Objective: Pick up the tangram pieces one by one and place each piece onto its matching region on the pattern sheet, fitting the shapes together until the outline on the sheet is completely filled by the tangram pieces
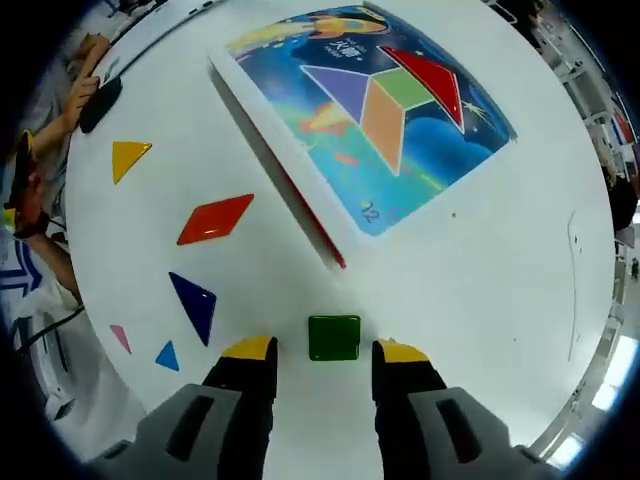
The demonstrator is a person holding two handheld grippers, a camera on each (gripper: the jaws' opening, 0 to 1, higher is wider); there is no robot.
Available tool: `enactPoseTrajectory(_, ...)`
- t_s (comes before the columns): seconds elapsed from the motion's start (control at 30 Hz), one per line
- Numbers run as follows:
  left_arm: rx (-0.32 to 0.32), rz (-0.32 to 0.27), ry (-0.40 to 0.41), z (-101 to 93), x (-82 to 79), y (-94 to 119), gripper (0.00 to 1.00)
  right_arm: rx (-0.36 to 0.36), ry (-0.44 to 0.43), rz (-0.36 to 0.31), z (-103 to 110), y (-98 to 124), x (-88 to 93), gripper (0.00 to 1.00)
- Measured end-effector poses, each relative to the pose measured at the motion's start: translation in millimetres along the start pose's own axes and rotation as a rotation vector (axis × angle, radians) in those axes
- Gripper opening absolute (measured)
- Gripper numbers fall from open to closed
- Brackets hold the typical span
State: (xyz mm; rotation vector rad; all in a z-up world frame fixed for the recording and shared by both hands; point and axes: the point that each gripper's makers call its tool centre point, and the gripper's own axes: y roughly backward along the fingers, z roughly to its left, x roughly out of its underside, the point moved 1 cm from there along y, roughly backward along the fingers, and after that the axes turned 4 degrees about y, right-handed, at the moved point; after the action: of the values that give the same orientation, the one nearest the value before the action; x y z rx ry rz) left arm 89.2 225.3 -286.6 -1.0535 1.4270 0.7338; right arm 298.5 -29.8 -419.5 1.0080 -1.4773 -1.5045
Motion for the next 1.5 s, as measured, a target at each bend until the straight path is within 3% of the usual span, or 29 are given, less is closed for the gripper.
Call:
enactPoseTrajectory(0.33, 0.005, 0.002, -0.002, -2.4, 0.8, 0.1, 0.48, -0.001, 0.049, -0.002, -4.8, 2.8, -1.6, 0.40)
enactPoseTrajectory(0.4, 0.000, -0.004, -0.002, -0.9, -0.9, 1.6, 0.48, 0.002, 0.048, -0.001, -8.2, 3.7, -2.0, 0.35)
enactPoseTrajectory(0.47, -0.008, -0.008, -0.001, 1.8, -1.8, 2.2, 0.47, -0.001, 0.046, 0.016, -7.6, 3.5, -1.2, 0.22)
enactPoseTrajectory(0.73, 0.002, -0.007, 0.000, -0.6, -0.4, 0.5, 0.47, -0.005, 0.056, 0.025, -12.4, 4.2, -2.9, 0.21)
enactPoseTrajectory(0.87, -0.003, -0.005, 0.002, 1.2, 0.7, 1.0, 0.47, 0.008, 0.142, 0.003, -18.8, 10.5, -6.5, 0.20)
enactPoseTrajectory(1.0, -0.012, 0.000, 0.006, 5.8, 2.6, -0.7, 0.47, -0.014, 0.239, -0.046, -16.6, 31.7, -16.1, 0.21)
enactPoseTrajectory(1.03, -0.013, -0.001, 0.009, 6.2, 2.6, -1.3, 0.47, -0.020, 0.339, -0.093, -12.7, 41.6, -25.4, 0.21)
enactPoseTrajectory(1.13, -0.009, 0.001, 0.008, 4.8, 4.3, -3.3, 0.47, 0.011, 0.559, -0.132, -3.6, 62.4, -37.4, 0.21)
enactPoseTrajectory(1.27, -0.006, 0.003, 0.008, 4.5, 5.4, -4.1, 0.47, 0.106, 0.768, -0.053, -12.1, 78.6, -49.0, 0.21)
enactPoseTrajectory(1.5, -0.017, -0.007, 0.008, 8.1, 3.0, -0.6, 0.47, 0.102, 0.743, -0.048, -13.7, 85.5, -71.9, 0.21)
